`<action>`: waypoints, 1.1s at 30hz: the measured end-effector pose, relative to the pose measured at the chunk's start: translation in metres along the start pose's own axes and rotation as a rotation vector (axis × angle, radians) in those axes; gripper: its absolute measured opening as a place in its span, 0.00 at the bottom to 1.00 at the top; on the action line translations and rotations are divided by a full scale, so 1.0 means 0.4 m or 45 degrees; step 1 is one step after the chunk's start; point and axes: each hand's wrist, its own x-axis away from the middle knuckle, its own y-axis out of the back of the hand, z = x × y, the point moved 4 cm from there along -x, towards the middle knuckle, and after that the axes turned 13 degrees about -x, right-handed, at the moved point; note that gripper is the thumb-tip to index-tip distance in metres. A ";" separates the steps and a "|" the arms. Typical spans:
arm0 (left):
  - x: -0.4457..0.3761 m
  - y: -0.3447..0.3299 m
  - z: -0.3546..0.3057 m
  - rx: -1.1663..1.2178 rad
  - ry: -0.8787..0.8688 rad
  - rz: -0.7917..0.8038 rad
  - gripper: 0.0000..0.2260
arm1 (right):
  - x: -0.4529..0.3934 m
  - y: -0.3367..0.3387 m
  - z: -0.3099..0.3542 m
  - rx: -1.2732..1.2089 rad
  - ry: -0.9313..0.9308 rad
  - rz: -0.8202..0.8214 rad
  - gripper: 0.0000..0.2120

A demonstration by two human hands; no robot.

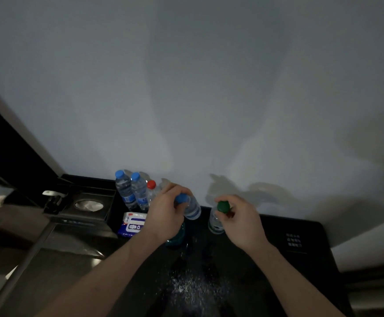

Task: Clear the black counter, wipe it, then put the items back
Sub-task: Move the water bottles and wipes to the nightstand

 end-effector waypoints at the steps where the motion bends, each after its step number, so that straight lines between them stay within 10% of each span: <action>1: 0.030 0.016 -0.016 0.015 0.000 -0.014 0.15 | 0.025 0.016 0.012 0.005 -0.010 0.011 0.15; 33: 1.135 0.472 0.062 -0.079 0.514 -0.155 0.17 | 0.803 -0.343 0.451 -0.099 0.098 0.628 0.14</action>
